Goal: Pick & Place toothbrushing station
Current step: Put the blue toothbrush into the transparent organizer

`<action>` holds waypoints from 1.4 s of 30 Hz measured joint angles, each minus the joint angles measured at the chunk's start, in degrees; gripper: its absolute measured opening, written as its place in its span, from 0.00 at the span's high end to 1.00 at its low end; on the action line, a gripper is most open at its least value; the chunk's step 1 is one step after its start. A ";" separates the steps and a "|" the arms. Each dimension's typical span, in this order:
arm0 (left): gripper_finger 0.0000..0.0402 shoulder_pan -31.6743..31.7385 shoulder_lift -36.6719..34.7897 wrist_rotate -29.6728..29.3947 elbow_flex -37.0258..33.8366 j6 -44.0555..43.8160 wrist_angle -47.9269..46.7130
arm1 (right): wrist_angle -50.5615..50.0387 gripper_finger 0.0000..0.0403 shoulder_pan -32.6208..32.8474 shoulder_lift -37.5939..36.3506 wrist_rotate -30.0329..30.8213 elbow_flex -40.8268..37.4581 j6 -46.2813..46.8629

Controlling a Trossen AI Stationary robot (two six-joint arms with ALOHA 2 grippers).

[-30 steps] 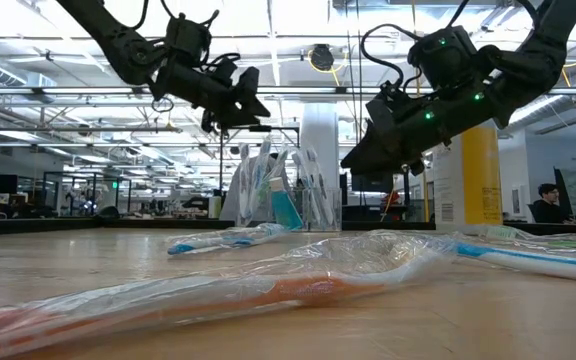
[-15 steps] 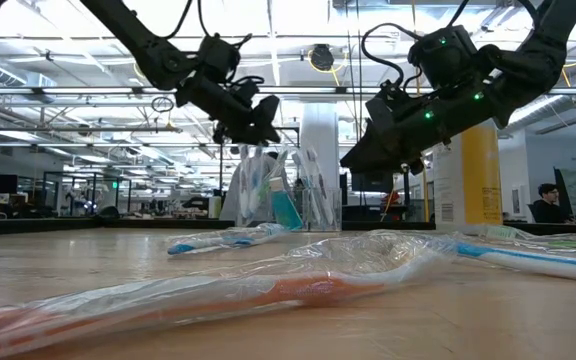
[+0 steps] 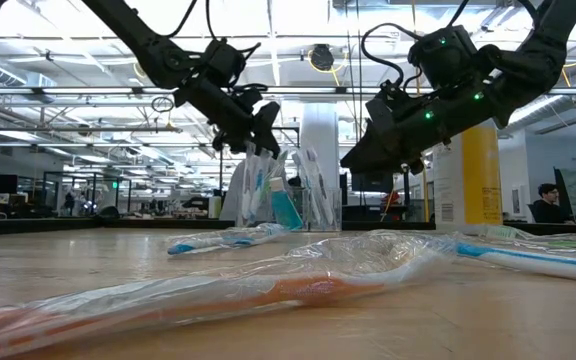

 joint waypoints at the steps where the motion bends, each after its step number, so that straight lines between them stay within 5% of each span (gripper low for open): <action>1: 0.56 -0.21 0.00 -0.01 0.00 0.02 -0.18 | 0.00 0.58 0.00 0.00 -0.01 0.01 0.00; 12: 0.57 -0.79 0.00 -0.12 0.00 0.18 -4.40 | -0.02 0.58 0.00 0.00 -0.01 0.01 -0.02; 32: 0.92 -2.15 -0.09 -0.01 -0.02 -0.04 -8.42 | -0.08 0.58 0.00 0.00 -0.01 0.00 -0.04; 42: 0.84 -3.96 -0.08 -0.20 -0.09 0.22 -9.47 | -0.08 0.58 0.00 0.00 -0.01 -0.01 -0.06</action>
